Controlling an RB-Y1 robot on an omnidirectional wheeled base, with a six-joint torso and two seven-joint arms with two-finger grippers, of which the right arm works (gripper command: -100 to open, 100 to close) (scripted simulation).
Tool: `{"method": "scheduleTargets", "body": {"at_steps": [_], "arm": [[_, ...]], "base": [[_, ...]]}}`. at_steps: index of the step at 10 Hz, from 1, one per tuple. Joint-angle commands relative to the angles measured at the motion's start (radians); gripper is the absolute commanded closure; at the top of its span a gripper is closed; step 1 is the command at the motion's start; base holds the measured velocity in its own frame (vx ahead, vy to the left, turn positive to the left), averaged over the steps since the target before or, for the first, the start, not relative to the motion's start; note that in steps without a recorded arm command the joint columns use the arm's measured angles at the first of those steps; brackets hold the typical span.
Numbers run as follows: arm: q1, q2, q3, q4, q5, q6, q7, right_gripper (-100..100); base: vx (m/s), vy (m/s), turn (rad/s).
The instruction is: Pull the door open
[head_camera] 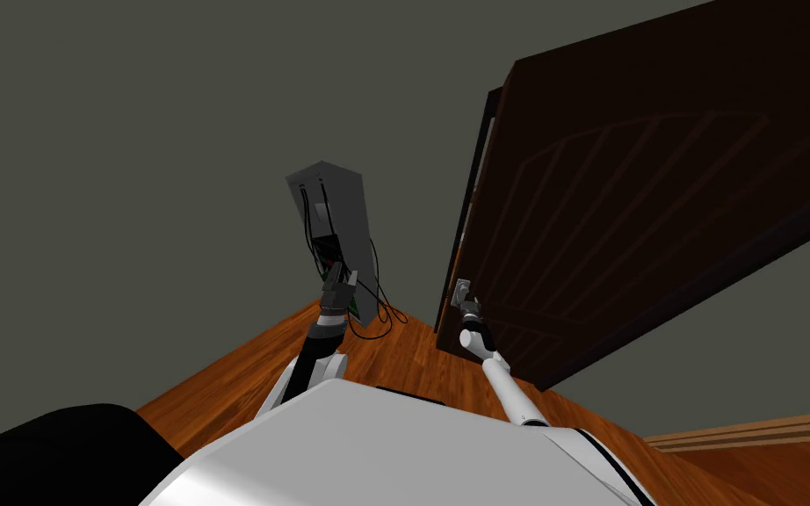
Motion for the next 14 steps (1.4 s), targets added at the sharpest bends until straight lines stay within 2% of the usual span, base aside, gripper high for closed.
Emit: {"method": "scheduleTargets", "body": {"at_steps": [1, 4, 5, 6, 8, 10, 12, 13, 14], "arm": [[0.000, 0.012, 0.003, -0.009, -0.025, 0.002, -0.039, -100], [0.000, 0.033, 0.006, -0.026, -0.063, 0.007, -0.090, -100], [-0.006, 0.028, 0.008, -0.010, -0.053, 0.000, -0.080, -100], [0.003, -0.005, 0.003, -0.006, -0.059, -0.003, -0.113, -100], [0.018, -0.056, -0.005, 0.000, -0.067, -0.005, -0.154, -100], [0.025, -0.081, -0.009, 0.003, -0.070, -0.007, -0.175, -100], [0.037, -0.124, -0.015, 0.007, -0.077, -0.009, -0.209, -100], [0.025, -0.116, -0.009, 0.019, -0.074, -0.011, -0.205, -100], [0.025, -0.116, -0.009, 0.019, -0.074, -0.011, -0.205, 100]], "base": [[-0.091, -0.028, 0.011], [-0.081, -0.027, 0.007], [-0.035, -0.011, 0.003], [0.089, 0.004, 0.142], [0.185, 0.022, 0.197], [0.169, 0.017, 0.088], [0.136, 0.013, 0.131], [0.073, 0.000, 0.029], [-0.013, -0.003, -0.049]]}}
